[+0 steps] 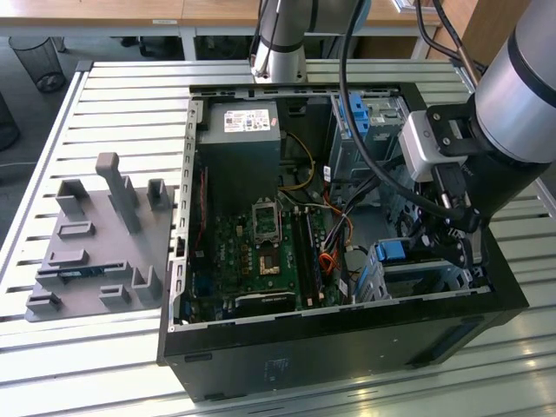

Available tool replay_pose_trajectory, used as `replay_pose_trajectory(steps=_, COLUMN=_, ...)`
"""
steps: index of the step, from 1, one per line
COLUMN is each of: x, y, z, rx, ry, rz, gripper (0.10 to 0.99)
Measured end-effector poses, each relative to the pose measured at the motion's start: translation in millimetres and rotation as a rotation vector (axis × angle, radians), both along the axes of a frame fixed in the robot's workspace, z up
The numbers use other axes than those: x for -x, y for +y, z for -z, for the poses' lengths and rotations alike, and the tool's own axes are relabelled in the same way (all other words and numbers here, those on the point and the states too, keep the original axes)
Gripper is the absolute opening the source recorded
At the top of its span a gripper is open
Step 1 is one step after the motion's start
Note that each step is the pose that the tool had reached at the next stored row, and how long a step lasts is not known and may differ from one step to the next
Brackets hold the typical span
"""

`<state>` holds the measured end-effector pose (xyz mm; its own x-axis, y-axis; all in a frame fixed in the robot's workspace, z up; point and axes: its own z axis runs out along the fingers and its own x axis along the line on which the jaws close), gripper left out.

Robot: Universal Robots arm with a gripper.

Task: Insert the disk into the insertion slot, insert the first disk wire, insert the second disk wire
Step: 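Insert the second disk wire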

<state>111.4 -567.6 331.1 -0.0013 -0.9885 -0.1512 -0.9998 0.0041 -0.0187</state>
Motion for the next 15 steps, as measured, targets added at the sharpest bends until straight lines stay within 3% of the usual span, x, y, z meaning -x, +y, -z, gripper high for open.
replay_pose_trajectory(steps=15, x=0.0, y=0.0, z=4.4, rx=0.0, ry=0.0, rz=0.002, gripper=0.149)
